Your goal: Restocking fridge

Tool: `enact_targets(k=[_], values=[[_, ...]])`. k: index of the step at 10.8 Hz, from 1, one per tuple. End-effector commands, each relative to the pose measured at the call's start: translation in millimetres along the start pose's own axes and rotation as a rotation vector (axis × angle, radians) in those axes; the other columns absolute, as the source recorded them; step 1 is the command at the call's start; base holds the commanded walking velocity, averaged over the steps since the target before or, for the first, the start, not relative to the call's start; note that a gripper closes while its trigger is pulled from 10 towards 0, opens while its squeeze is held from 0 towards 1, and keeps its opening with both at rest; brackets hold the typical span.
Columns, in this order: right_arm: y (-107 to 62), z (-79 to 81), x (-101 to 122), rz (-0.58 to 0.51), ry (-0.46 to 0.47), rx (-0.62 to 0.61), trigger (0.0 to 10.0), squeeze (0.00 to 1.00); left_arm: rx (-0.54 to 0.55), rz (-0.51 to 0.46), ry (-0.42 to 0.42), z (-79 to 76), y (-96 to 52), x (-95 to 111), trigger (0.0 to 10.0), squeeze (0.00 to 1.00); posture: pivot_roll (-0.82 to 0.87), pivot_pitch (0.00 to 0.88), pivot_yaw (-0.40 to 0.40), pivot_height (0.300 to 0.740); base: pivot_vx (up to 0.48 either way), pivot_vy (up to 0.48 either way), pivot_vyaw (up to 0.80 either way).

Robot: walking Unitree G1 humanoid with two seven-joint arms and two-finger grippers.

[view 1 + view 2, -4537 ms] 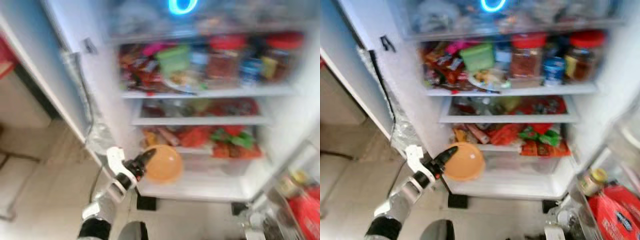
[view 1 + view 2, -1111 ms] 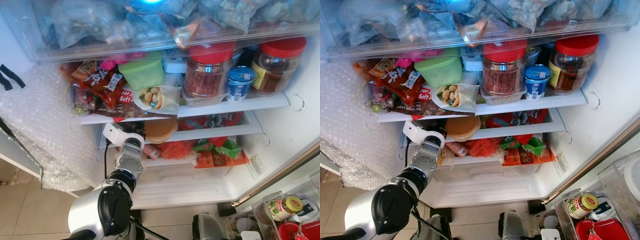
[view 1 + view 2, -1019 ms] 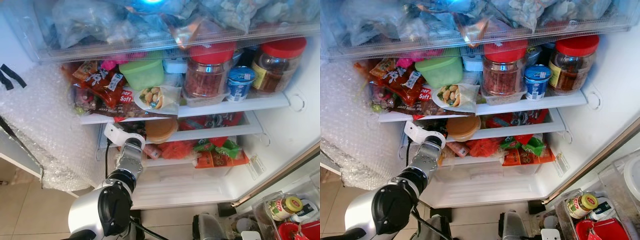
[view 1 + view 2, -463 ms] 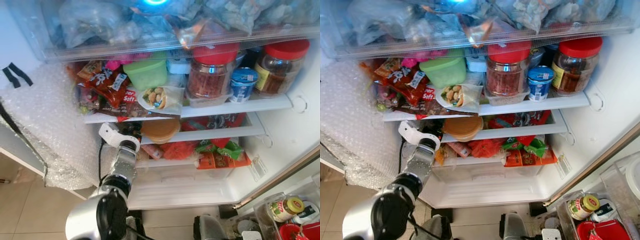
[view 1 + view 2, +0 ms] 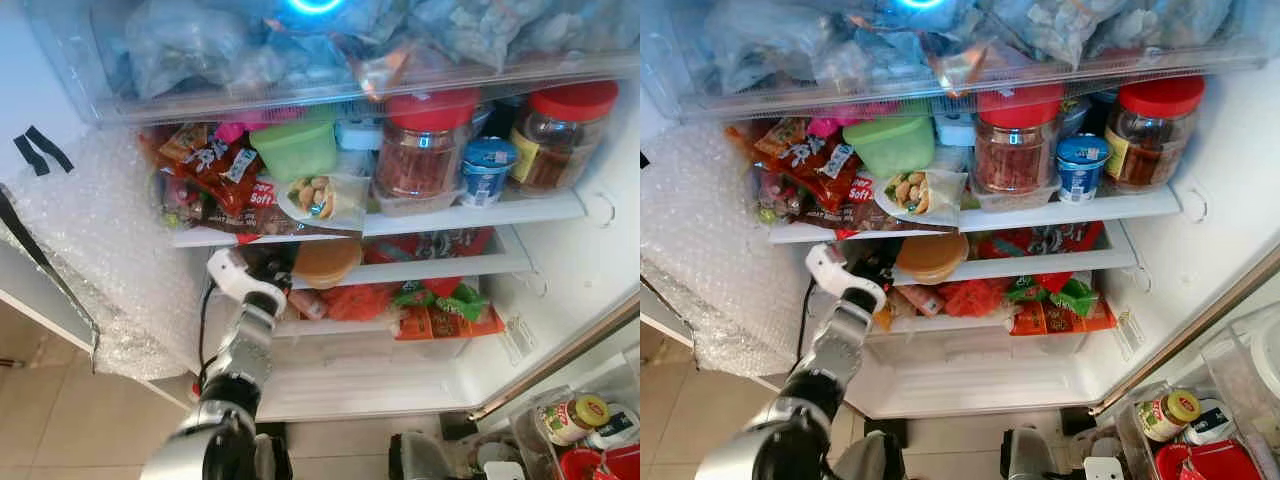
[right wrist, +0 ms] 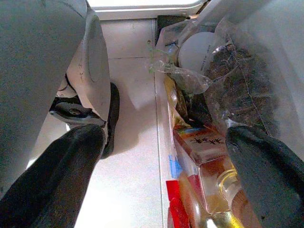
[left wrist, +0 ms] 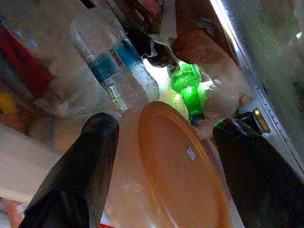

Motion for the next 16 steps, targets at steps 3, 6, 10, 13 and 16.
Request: enact_targets(k=[3,6,10,13,16], values=[[1.1,9.2,2.1,-0.005,0.005,0.023,10.0,0.00,0.023,0.022,-0.004,5.7,-16.6,-3.5,10.0,0.00,-0.17,0.068,0.116,0.650,0.000,0.000,0.00],[1.6,9.5,3.9,-0.007,-0.001,0.026,10.0,0.00,0.004,0.100,-0.043,1.1,-33.8,-12.7,10.0,0.00,-0.16,0.065,0.117,0.650,0.000,0.000,0.00],[1.7,9.6,4.5,-0.009,-0.002,0.024,10.0,0.00,-0.058,0.211,-0.086,-16.6,-45.4,-25.9,10.0,0.00,-0.17,0.063,0.119,0.650,0.000,0.000,0.00],[1.7,9.6,4.1,-0.005,-0.006,0.025,10.0,0.00,-0.025,0.268,-0.150,-18.5,-45.9,-33.6,10.0,0.00,-0.16,0.065,0.118,0.650,0.000,0.000,0.00],[1.8,9.1,4.8,-0.005,-0.009,0.023,10.0,0.00,-0.020,0.314,-0.189,-21.5,-45.0,-41.8,10.0,0.00,-0.17,0.063,0.120,0.650,0.000,0.000,0.00]])
Point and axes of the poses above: a point about 5 cm out from each wrist's last joint towards the gripper, its own y axis pointing out of the wrist towards the gripper, its own x axis along the axis of the wrist's last joint, z = x × y, the point moved 1 cm from there along y, pointing out of the wrist towards the gripper, and after that the axes turned 10 degrees about y, right-handed, at the moved point
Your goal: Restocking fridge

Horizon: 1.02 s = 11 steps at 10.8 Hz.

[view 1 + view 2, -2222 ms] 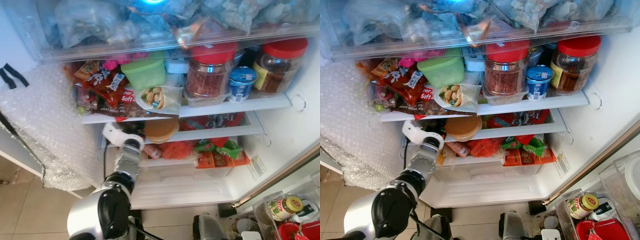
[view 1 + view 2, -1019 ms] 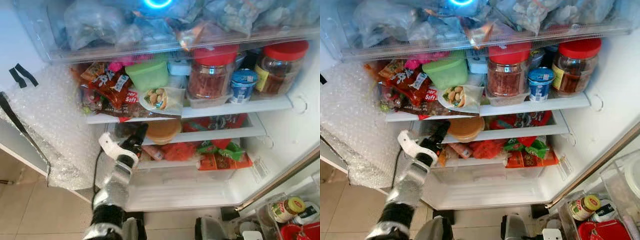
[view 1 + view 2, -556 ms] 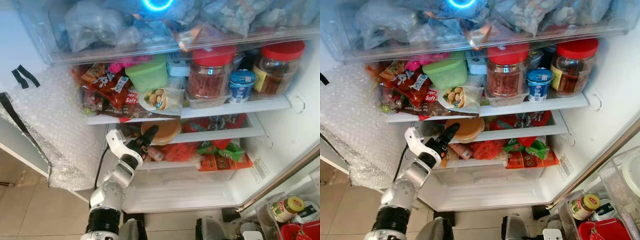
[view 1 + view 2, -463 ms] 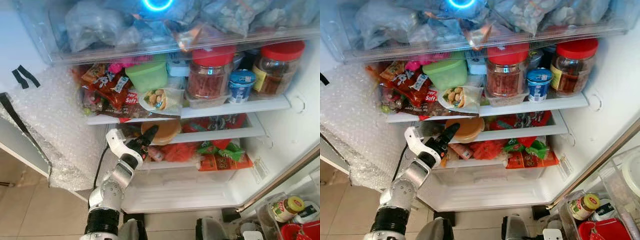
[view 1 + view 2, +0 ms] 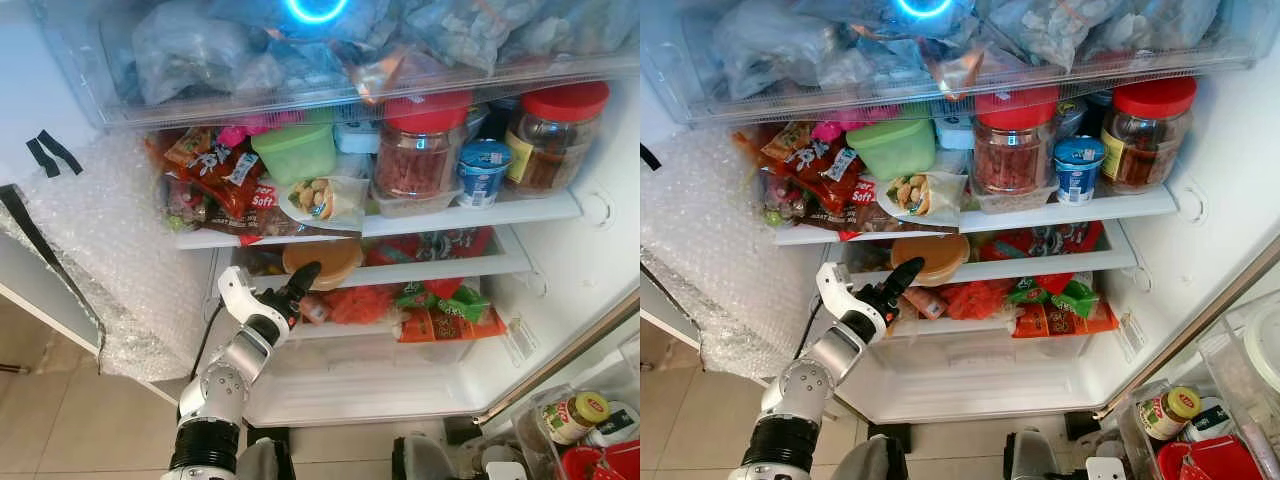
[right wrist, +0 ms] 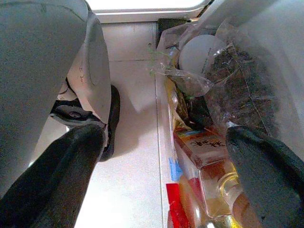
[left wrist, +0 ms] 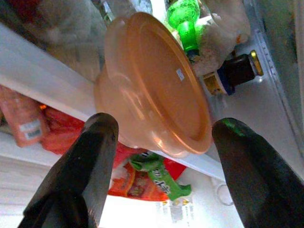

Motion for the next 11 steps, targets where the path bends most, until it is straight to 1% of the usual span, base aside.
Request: enact_targets(k=[1,3,4,5,6,7,8,9,11], values=[[1.6,9.5,5.2,-0.012,-0.001,0.025,10.0,0.00,-0.013,0.069,-0.118,-12.3,2.5,-36.7,10.0,0.00,-0.17,0.062,0.114,0.650,0.000,0.000,0.00],[1.7,8.9,5.5,-0.012,-0.004,0.024,10.0,0.00,-0.035,0.095,-0.131,-17.4,9.4,-42.3,10.0,0.00,-0.17,0.062,0.112,0.650,0.000,0.000,0.00],[1.7,8.6,5.8,-0.013,-0.007,0.024,10.0,0.00,-0.061,0.118,-0.141,-22.8,17.9,-47.7,10.0,0.00,-0.18,0.063,0.111,0.650,0.000,0.000,0.00],[1.6,8.2,5.7,-0.013,-0.007,0.023,10.0,0.00,-0.081,0.104,-0.122,-27.9,25.7,-45.6,10.0,0.00,-0.18,0.063,0.111,0.650,0.000,0.000,0.00],[1.6,8.1,5.6,-0.014,-0.006,0.022,10.0,0.00,-0.088,0.074,-0.111,-31.1,31.2,-39.5,10.0,0.00,-0.18,0.063,0.111,0.650,0.000,0.000,0.00],[1.5,8.2,5.2,-0.014,-0.005,0.022,10.0,0.00,-0.107,0.029,-0.103,-36.1,38.1,-27.0,10.0,0.00,-0.19,0.064,0.111,0.650,0.000,0.000,0.00],[1.3,8.4,4.3,-0.013,-0.003,0.021,10.0,0.00,-0.116,-0.004,-0.087,-36.4,40.8,-17.4,10.0,0.00,-0.19,0.066,0.116,0.650,0.000,0.000,0.00],[1.2,8.8,3.6,-0.011,-0.002,0.022,10.0,0.00,-0.114,-0.022,-0.075,-34.7,42.3,-12.4,10.0,0.00,-0.19,0.068,0.116,0.650,0.000,0.000,0.00],[1.2,9.3,3.1,-0.009,-0.002,0.026,10.0,0.00,-0.135,-0.048,-0.063,-36.5,42.9,-6.0,10.0,0.00,-0.19,0.067,0.117,0.650,0.000,0.000,0.00]])
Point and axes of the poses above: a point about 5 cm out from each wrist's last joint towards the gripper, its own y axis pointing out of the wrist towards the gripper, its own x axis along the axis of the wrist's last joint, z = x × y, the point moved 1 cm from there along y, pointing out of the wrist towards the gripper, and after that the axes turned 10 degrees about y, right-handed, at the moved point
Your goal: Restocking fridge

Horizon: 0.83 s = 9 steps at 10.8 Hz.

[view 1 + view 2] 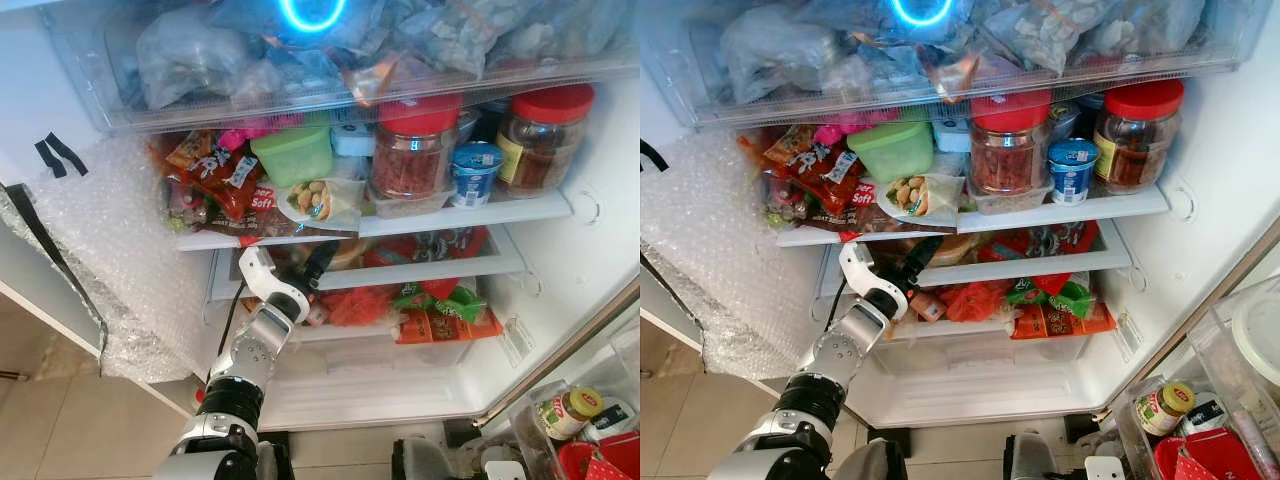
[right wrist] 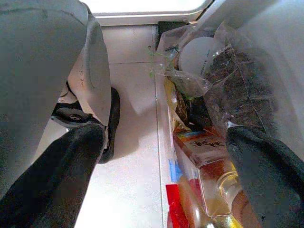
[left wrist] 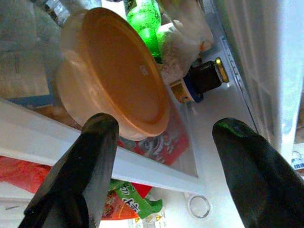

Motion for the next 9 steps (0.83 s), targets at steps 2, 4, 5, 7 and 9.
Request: enact_targets(k=[2,4,5,7,9], values=[[1.0,9.8,2.8,-0.011,0.006,0.031,10.0,0.00,-0.017,0.020,-0.036,-14.6,11.1,-13.7,10.0,0.00,-0.19,0.066,0.116,0.650,0.000,0.000,0.00],[1.1,9.9,3.1,-0.010,0.006,0.032,10.0,0.00,-0.017,0.057,-0.028,-16.8,14.3,-22.1,10.0,0.00,-0.20,0.066,0.117,0.650,0.000,0.000,0.00],[1.1,10.2,3.0,-0.011,0.013,0.030,10.0,0.00,-0.039,0.090,0.070,-12.8,7.6,-27.8,10.0,0.00,-0.20,0.067,0.124,0.650,0.000,0.000,0.00],[1.2,10.8,3.3,-0.011,0.016,0.032,10.0,0.00,-0.093,0.081,0.264,-2.5,-14.3,-25.8,10.0,0.00,-0.17,0.071,0.121,0.650,0.000,0.000,0.00],[1.3,11.0,3.7,-0.011,0.014,0.035,10.0,0.00,-0.156,0.075,0.421,-6.8,-32.0,-20.4,10.0,0.00,-0.16,0.069,0.123,0.650,0.000,0.000,0.00]])
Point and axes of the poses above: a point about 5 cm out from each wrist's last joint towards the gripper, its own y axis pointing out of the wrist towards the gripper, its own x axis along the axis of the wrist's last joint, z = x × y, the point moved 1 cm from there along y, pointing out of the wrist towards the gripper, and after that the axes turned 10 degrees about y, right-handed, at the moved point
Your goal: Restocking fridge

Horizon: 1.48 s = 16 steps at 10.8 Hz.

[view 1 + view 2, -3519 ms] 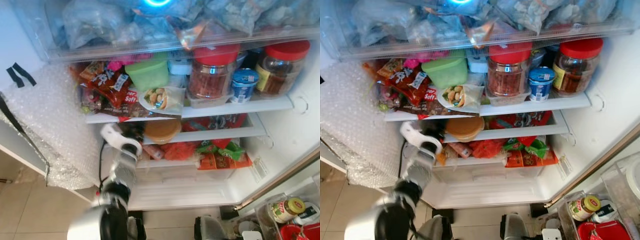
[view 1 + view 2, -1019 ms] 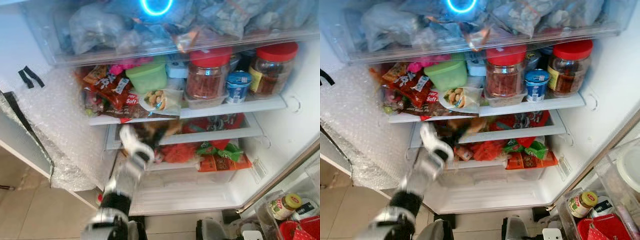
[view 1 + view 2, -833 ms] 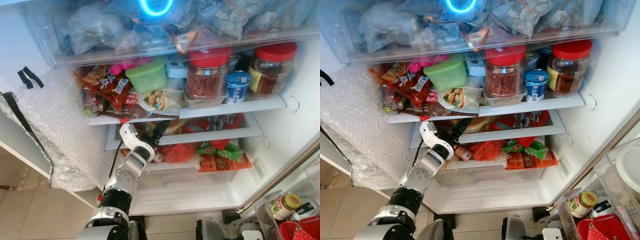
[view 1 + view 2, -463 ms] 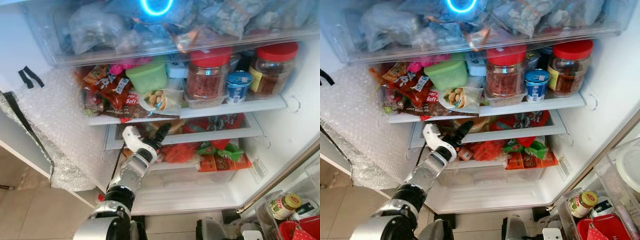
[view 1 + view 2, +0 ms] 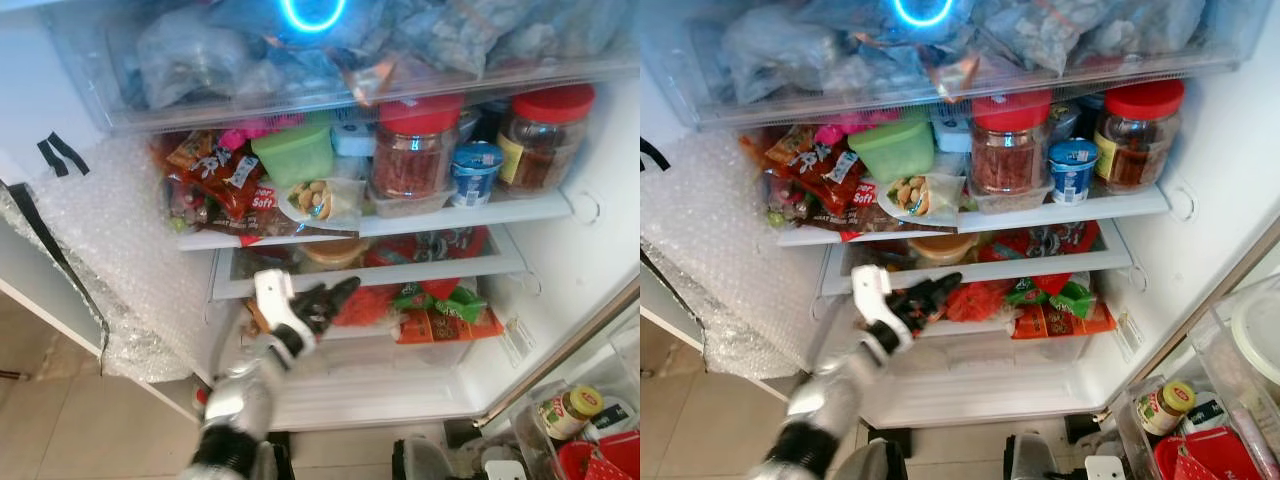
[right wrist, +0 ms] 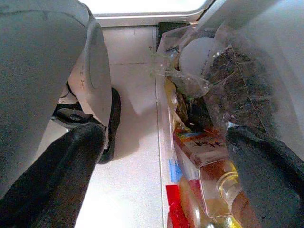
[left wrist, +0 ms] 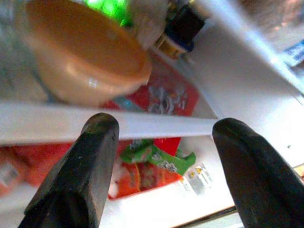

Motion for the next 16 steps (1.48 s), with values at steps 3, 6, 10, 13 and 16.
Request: enact_targets(k=[3,6,10,13,16], values=[[1.1,11.3,2.6,-0.010,0.022,0.033,10.0,0.00,0.139,0.005,0.416,17.9,-30.2,15.9,10.0,0.00,-0.15,0.062,0.135,0.650,0.000,0.000,0.00],[1.2,13.6,2.3,-0.007,0.025,0.036,10.0,0.00,0.362,0.118,0.574,60.7,-58.6,3.8,10.0,0.00,-0.14,0.059,0.136,0.650,0.000,0.000,0.00],[1.2,14.3,1.7,-0.005,0.028,0.037,10.0,0.00,0.372,0.128,0.572,62.1,-58.3,-2.6,10.0,0.00,-0.14,0.053,0.144,0.650,0.000,0.000,0.00],[1.1,14.9,1.2,-0.003,0.027,0.041,10.0,0.00,0.372,0.135,0.575,63.8,-59.5,-5.6,10.0,0.00,-0.14,0.032,0.147,0.650,0.000,0.000,0.00],[1.0,15.6,0.5,-0.002,0.028,0.042,10.0,0.00,0.385,0.146,0.570,67.8,-63.9,-8.5,10.0,0.00,-0.14,0.014,0.153,0.650,-0.356,0.000,0.00]])
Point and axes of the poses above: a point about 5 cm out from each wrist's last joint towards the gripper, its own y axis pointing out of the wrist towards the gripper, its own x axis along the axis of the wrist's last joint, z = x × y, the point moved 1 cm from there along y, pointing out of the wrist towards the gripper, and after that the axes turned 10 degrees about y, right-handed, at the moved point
